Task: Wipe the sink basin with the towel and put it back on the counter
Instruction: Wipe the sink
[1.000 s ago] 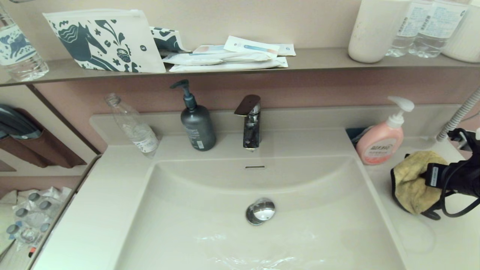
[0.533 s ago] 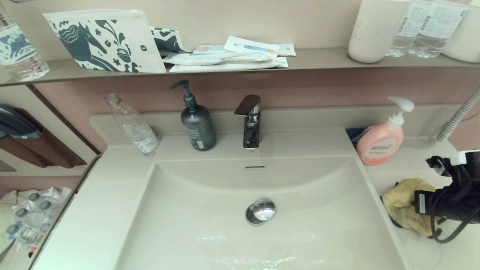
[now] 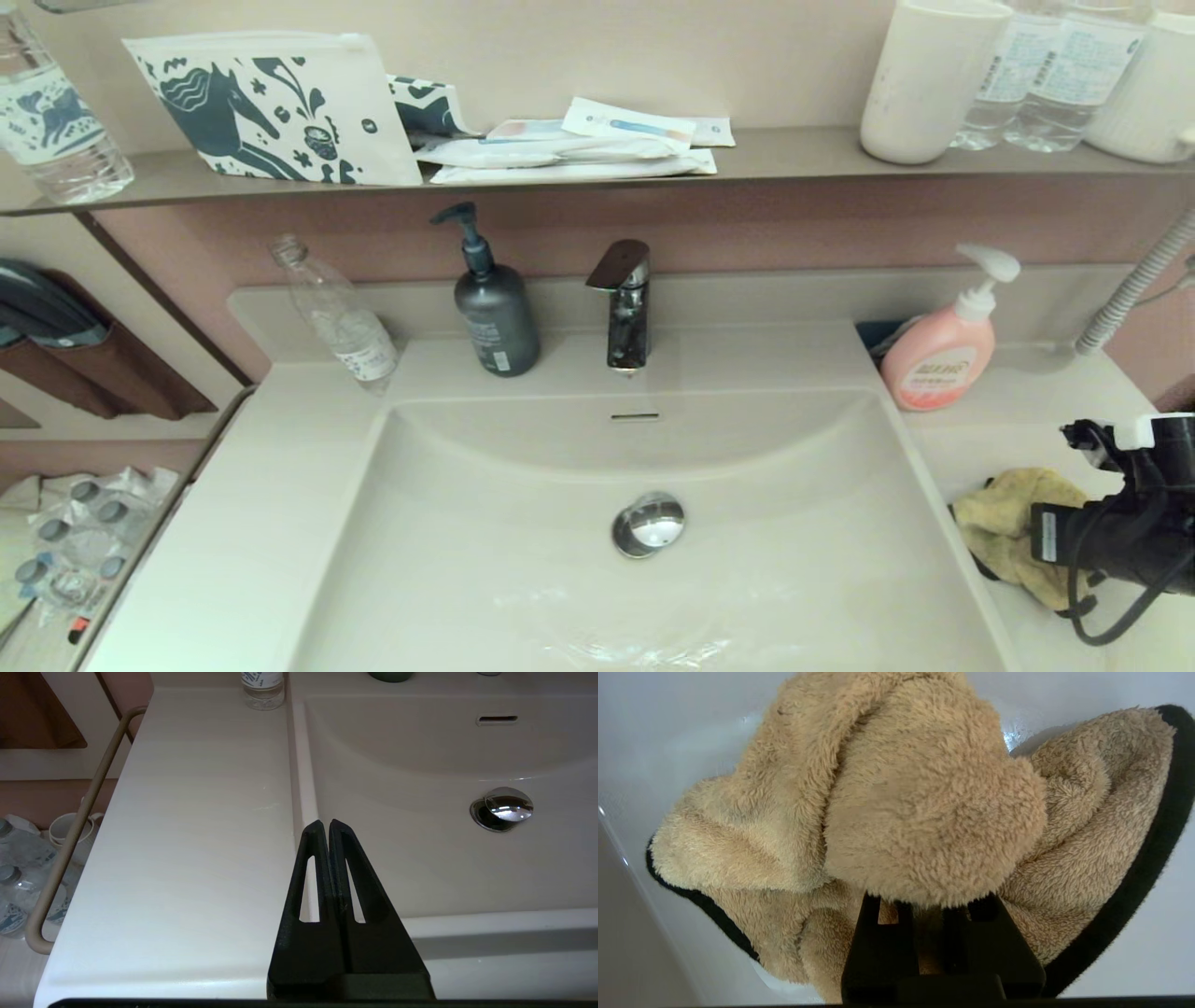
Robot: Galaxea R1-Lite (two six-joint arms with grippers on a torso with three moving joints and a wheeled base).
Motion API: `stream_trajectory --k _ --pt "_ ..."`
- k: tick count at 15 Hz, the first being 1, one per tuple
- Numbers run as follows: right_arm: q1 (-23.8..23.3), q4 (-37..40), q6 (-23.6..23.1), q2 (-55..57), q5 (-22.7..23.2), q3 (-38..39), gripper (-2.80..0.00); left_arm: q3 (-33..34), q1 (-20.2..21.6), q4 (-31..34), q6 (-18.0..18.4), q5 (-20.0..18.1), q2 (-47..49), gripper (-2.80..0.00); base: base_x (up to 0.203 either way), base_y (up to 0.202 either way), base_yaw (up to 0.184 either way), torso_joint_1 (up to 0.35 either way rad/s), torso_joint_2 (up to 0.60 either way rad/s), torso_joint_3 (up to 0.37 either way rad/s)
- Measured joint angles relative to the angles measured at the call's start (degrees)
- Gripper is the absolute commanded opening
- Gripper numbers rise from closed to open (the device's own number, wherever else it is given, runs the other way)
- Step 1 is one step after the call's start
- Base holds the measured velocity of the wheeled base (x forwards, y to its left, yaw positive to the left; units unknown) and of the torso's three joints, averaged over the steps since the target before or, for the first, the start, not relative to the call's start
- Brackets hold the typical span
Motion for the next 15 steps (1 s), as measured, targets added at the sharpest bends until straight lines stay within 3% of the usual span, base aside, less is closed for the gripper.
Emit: stream_trajectory --k 3,8,10,12,15 --pt "0.4 -8.0 0.4 3.8 -0.2 -2.2 -2.80 0.0 0.1 0.0 0.0 0.0 0.0 -2.80 0.000 0.000 0.000 0.000 0.00 0.000" --pt "1.2 -7.9 0.5 5.6 0.0 -7.6 -2.80 0.0 0.0 0.0 0.0 0.0 0.0 -2.80 0.000 0.000 0.000 0.000 0.00 0.000" --pt "1.8 -7.9 2.9 5.1 0.1 -8.9 -2.80 0.0 0.0 0.0 0.0 0.0 0.0 -2.80 0.000 0.000 0.000 0.000 0.00 0.000" --pt "4.0 -6.7 5.5 3.8 0.3 -9.3 -2.80 0.0 0.0 0.0 0.0 0.0 0.0 -2.80 0.000 0.000 0.000 0.000 0.00 0.000" --pt "8.7 1.2 10.0 0.9 0.4 -9.0 -2.80 0.0 0.0 0.0 0.0 0.0 0.0 -2.80 0.000 0.000 0.000 0.000 0.00 0.000"
